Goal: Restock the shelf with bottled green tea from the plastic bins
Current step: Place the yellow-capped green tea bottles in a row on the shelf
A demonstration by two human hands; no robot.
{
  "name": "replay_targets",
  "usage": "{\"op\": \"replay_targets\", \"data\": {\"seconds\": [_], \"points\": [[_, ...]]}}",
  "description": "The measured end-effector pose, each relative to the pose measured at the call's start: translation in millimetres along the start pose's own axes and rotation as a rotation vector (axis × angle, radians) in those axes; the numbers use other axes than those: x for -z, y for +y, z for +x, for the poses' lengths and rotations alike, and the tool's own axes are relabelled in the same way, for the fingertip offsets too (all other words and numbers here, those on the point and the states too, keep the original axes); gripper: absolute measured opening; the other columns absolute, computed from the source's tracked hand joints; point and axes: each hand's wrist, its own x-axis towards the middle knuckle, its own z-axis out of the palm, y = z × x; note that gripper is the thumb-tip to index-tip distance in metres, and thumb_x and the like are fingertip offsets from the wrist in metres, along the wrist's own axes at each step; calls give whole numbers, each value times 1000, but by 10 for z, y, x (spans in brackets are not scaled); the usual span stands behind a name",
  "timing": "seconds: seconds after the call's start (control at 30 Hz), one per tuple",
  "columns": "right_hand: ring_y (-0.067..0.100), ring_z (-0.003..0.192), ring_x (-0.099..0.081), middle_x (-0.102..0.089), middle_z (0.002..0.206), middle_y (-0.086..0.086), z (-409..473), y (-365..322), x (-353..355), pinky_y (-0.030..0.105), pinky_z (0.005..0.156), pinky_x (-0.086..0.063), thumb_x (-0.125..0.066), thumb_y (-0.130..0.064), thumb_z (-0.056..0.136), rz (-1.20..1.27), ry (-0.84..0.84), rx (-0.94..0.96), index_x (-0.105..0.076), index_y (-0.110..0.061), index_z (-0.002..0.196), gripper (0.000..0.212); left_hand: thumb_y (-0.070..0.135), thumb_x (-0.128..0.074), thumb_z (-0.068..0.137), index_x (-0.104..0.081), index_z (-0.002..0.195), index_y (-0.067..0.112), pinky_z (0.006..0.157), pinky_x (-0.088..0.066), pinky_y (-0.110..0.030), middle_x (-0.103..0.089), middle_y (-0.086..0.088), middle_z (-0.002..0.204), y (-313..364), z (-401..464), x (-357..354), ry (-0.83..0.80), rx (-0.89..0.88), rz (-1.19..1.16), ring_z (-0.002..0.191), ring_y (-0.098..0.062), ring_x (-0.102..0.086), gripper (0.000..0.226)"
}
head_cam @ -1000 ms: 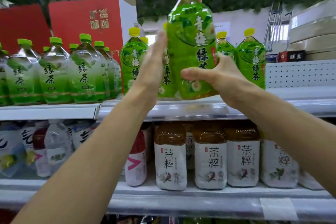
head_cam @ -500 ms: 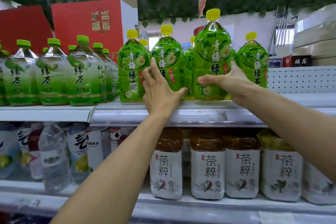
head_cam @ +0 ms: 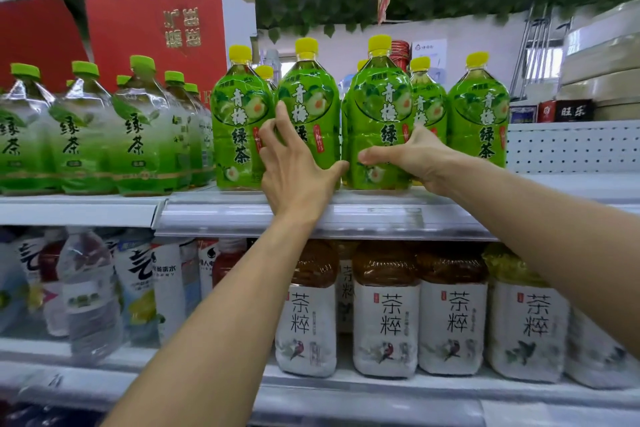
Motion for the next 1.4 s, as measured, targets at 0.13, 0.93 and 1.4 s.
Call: {"op": "replay_targets", "data": {"seconds": [0.13, 0.93, 1.4], "points": [[26, 121, -46, -44, 141, 13, -29, -4, 8, 37, 98, -40, -89, -47, 62, -80, -3, 8, -27, -7, 143, 109, 55, -84, 69, -5, 158, 22, 78, -50, -39, -24, -8, 151, 14, -22, 32, -8, 3, 16, 133, -28, -40, 123], [33, 101, -59, -59, 121, 11, -2952, 171, -1880, 40, 68, -51, -58, -43, 88, -657, 103, 837, -47, -8, 135, 60, 53, -52, 91, -44, 145, 15, 82, -55, -41, -54, -6, 135, -2114, -1924, 2623, -177, -241, 319, 116, -26, -58, 67], [28, 123, -45, -45, 136, 6, -4548, 116, -4695, 39, 80, -44, -56, -43, 94, -558, -472, 477, -39, -19, 142, 57, 57, -55, 94, -20, 155, 30, 75, -51, -39, -38, 3, 146, -4754, -2695, 4795, -558, 249, 608, 123, -24, -52, 75]]}}
